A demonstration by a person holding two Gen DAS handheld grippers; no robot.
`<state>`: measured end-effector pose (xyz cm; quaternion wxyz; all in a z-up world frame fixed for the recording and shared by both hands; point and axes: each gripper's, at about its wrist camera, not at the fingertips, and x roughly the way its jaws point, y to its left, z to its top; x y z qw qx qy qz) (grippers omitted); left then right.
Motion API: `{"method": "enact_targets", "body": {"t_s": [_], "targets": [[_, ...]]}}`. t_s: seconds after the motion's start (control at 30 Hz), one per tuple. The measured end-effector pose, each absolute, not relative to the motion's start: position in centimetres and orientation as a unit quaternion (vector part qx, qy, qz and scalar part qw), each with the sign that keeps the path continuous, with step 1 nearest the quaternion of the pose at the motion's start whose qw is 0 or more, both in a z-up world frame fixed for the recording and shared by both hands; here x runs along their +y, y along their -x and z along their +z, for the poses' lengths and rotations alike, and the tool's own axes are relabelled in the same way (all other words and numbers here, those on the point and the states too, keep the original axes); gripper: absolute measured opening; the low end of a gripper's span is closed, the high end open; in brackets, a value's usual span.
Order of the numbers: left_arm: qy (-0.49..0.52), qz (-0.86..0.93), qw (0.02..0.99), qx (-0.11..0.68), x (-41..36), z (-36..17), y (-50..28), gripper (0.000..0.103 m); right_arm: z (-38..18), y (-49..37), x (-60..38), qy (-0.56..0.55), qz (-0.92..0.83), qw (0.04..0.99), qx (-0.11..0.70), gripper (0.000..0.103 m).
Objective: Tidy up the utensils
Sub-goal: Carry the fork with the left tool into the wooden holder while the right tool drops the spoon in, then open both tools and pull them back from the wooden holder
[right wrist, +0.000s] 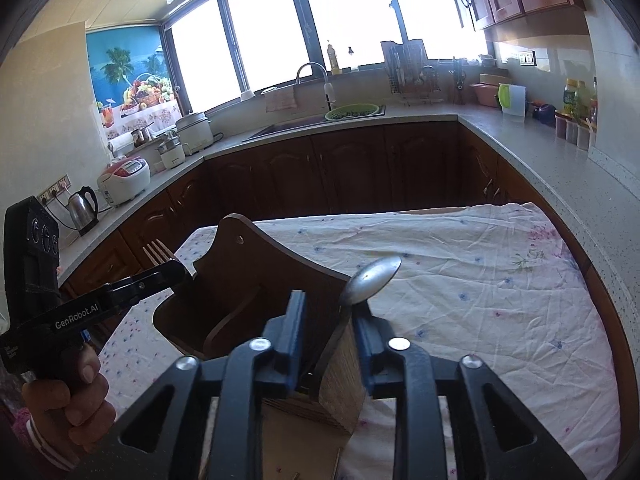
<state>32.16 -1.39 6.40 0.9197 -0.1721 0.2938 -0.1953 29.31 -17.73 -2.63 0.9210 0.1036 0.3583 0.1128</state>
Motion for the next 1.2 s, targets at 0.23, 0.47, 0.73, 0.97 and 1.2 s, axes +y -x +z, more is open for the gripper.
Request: {"method": "enact_targets", "body": {"t_s": [0.23, 0.47, 0.73, 0.97, 1.2], "targets": [[0.203, -0.168, 0.922, 0.285, 1.2, 7.1, -29.6, 0.061, -1.8, -26.9, -20.6, -0.158, 0.09, 0.923, 0.339, 0.056], [0.213, -0.134, 0.925, 0.285, 3.4, 6.6, -24.0, 0.088, -0.4, -21.3, -23.1, -0.207, 0.071, 0.933, 0.287, 0.101], [0.218, -0.108, 0.923, 0.299, 5.5, 5.0, -17.5, 0.09, -0.5, -13.4, -23.5, -0.217, 0.048, 0.941, 0.257, 0.102], [0.174, -0.094, 0.93, 0.309, 4.9, 3.8, -13.1, 0.09, -1.5, -8.1, -22.3, -0.189, 0.036, 0.944, 0.269, 0.102], [0.131, -0.094, 0.929, 0.334, 3.5, 1.8, -10.7, 0.09, -2.9, -4.6, -20.8, -0.143, 0.013, 0.95, 0.279, 0.102]]}}
